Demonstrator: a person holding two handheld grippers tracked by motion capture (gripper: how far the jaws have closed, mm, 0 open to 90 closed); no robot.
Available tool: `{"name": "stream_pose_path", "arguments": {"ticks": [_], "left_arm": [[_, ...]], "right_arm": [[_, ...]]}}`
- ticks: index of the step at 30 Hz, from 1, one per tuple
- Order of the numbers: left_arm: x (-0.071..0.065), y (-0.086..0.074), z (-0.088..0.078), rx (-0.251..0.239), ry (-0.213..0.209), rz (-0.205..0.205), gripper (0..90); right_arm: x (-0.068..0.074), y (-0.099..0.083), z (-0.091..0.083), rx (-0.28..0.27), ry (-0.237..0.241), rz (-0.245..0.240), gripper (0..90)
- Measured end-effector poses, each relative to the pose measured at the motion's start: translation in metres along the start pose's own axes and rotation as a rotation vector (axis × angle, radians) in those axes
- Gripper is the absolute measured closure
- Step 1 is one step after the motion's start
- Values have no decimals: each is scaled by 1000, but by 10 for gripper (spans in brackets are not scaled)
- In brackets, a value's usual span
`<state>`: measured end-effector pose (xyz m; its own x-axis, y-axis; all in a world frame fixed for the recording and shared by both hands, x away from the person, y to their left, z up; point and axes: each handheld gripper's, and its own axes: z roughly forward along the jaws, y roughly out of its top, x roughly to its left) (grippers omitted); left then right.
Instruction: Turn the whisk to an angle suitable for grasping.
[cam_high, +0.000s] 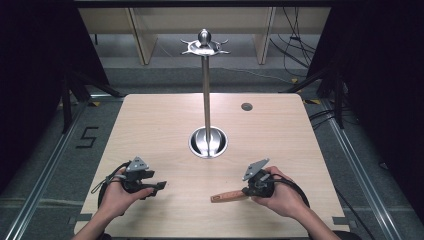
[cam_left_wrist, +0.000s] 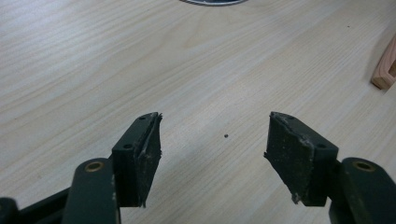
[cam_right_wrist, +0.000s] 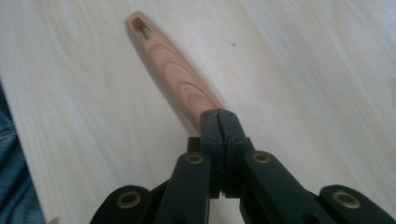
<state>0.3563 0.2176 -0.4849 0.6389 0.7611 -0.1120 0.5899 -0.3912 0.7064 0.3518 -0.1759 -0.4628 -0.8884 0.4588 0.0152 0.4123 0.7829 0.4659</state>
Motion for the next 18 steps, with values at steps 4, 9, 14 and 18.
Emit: {"name": "stream_pose_path", "arguments": {"ticks": [4, 9, 14, 18], "left_arm": [[0, 0, 0, 2, 2, 5, 344], [1, -1, -1, 2, 4, 5, 344], [0, 0, 0, 3, -2, 6, 344], [0, 0, 0, 3, 1, 4, 344]], "right_arm": [[11, 13, 13, 53, 42, -72, 900], [16, 27, 26, 97, 56, -99, 900], [11, 38, 34, 101, 46, -84, 900], [1, 46, 37, 81, 54, -42, 900]]}}
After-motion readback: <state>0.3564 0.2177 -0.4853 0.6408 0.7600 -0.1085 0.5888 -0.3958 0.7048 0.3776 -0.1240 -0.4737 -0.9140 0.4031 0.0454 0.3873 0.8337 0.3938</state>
